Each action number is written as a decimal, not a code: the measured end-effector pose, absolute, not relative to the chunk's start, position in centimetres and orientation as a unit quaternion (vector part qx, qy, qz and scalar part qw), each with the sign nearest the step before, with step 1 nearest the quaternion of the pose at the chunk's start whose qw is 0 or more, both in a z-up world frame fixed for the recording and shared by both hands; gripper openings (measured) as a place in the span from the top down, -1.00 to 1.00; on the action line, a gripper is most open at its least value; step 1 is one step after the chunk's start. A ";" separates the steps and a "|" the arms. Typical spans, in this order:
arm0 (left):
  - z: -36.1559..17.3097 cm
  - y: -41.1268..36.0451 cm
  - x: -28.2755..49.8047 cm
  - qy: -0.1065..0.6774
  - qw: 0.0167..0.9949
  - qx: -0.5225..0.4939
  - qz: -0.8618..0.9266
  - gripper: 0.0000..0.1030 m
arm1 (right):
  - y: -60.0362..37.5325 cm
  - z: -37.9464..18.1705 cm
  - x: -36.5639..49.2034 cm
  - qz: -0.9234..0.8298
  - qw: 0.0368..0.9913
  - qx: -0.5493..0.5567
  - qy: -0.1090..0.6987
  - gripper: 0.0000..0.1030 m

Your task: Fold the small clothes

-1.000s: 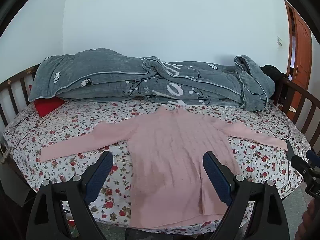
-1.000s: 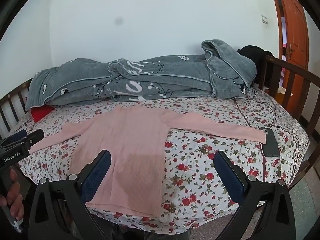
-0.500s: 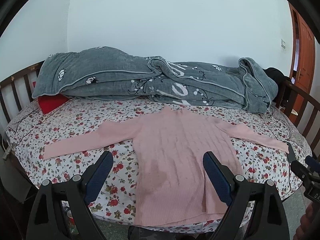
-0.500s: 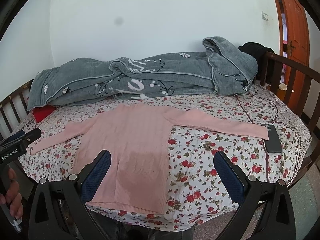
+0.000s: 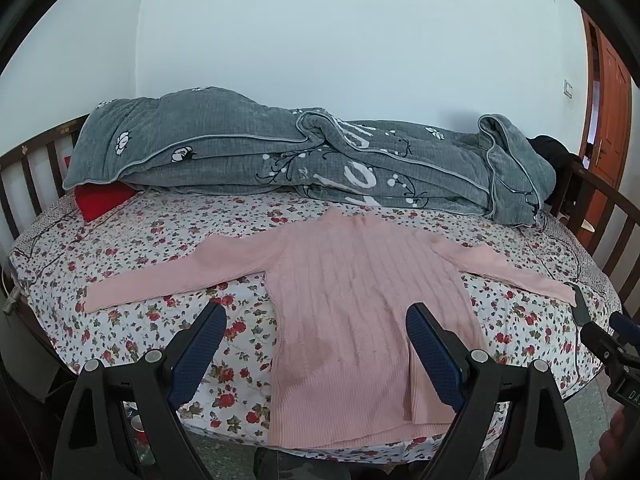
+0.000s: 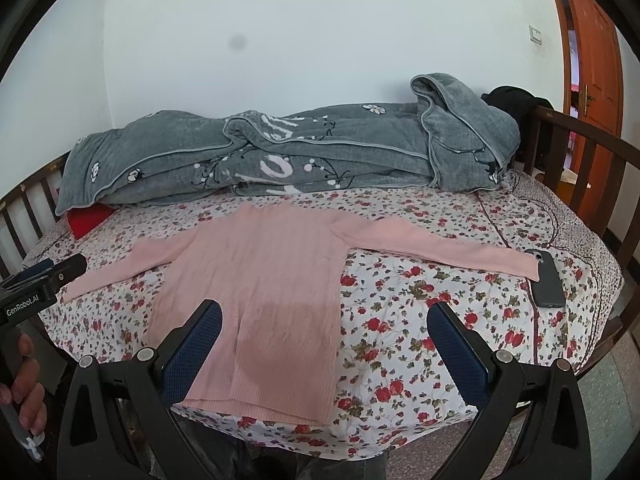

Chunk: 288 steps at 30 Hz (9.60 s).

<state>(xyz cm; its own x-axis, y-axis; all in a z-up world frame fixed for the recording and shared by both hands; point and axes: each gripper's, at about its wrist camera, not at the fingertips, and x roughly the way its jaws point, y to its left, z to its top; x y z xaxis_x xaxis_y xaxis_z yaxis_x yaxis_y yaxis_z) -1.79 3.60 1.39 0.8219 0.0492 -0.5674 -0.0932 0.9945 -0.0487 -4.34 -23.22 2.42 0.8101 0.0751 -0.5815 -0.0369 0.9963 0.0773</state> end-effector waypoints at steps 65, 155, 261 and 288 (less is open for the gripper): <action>-8.5 13.1 5.2 0.338 0.933 -0.082 0.088 -0.77 | -17.8 -2.6 -2.1 0.069 0.959 -0.029 0.274 -0.96; -13.2 -12.9 29.7 0.424 0.903 0.030 -0.059 -0.15 | -27.8 -10.6 12.5 0.006 0.912 0.050 0.406 -0.55; -17.7 18.2 27.2 0.374 0.917 -0.113 0.076 -0.73 | -55.0 -13.6 16.2 -0.179 0.899 0.266 0.297 0.88; -17.3 22.5 24.8 0.304 0.917 -0.253 0.043 -0.73 | -17.7 2.9 26.5 0.045 0.970 0.094 0.219 0.88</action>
<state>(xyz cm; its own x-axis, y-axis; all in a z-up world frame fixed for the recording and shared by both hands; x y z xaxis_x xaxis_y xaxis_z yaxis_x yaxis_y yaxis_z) 24.80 22.54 -17.32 0.8111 -0.0751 -0.5801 -0.2327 0.8684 -0.4379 26.49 -17.75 2.87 0.8999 0.1279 -0.4169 -0.0452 0.9783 0.2024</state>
